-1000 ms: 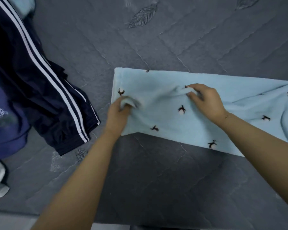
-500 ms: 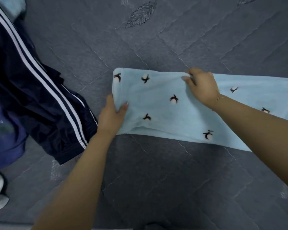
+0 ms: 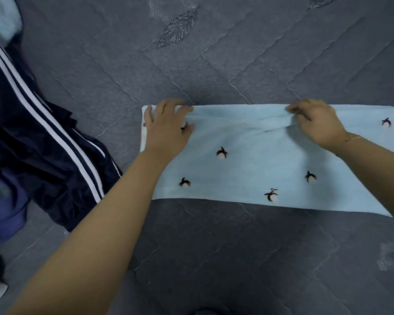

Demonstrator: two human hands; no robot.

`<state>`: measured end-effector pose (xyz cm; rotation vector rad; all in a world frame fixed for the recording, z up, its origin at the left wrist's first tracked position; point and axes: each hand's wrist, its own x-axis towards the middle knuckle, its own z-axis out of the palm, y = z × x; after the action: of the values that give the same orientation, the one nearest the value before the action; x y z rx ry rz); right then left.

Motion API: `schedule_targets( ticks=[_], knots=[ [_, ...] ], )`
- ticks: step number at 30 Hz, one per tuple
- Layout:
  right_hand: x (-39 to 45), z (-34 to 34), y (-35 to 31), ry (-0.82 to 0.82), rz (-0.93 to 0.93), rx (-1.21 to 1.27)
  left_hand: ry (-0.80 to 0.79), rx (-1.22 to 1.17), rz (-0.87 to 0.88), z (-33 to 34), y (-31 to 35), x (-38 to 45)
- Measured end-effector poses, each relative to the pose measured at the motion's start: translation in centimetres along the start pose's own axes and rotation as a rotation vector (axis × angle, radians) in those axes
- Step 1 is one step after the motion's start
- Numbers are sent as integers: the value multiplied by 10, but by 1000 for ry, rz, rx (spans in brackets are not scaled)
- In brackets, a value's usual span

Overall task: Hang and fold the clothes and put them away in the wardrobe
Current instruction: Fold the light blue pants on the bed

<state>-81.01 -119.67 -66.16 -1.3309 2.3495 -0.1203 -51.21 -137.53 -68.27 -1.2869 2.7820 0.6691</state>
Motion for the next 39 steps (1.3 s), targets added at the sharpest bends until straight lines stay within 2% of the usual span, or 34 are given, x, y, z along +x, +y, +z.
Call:
schedule_targets(
  ticks=[2, 5, 8, 10, 12, 15, 17, 20, 22, 24, 26, 28, 32, 34, 36, 39],
  knots=[
    [-1, -7, 23, -74, 56, -72, -88, 89, 59, 1, 9, 26],
    [1, -14, 38, -142, 44, -124, -318, 187, 40, -4, 3, 47],
    [11, -19, 43, -118, -1, -127, -463, 166, -30, -13, -12, 50],
    [20, -20, 46, -5, 25, -94, -410, 57, -77, -20, -20, 52],
    [27, -16, 45, 76, 69, -87, -271, 4, -77, -23, -23, 58],
    [28, -2, 36, 74, 174, -91, -168, 80, -115, -11, -14, 59],
    [20, 7, 24, 145, 220, -65, -120, 151, -126, 3, -2, 50],
    [-7, 25, -1, 344, 99, 3, 41, 118, 53, 19, 25, 24],
    [-32, 47, -16, 282, -69, -26, 34, 135, 241, 37, 35, 2],
    [-57, 72, -20, 86, -116, -84, -132, 195, 265, 54, 32, -19],
    [-79, 92, -15, -45, -14, -110, -255, 242, 180, 67, 19, -30],
    [-94, 101, -11, -35, 72, -56, -249, 262, 149, 73, 13, -29],
    [-134, 91, -20, 210, 179, 333, -283, 236, 104, 65, 36, -28],
    [-169, 83, -17, 346, 294, 536, -286, 231, 148, 60, 64, -40],
    [-206, 76, -7, 463, 479, 702, -326, 173, 248, 61, 104, -52],
    [-251, 71, 26, 550, 857, 936, -474, 75, 374, 78, 175, -68]
  ],
)
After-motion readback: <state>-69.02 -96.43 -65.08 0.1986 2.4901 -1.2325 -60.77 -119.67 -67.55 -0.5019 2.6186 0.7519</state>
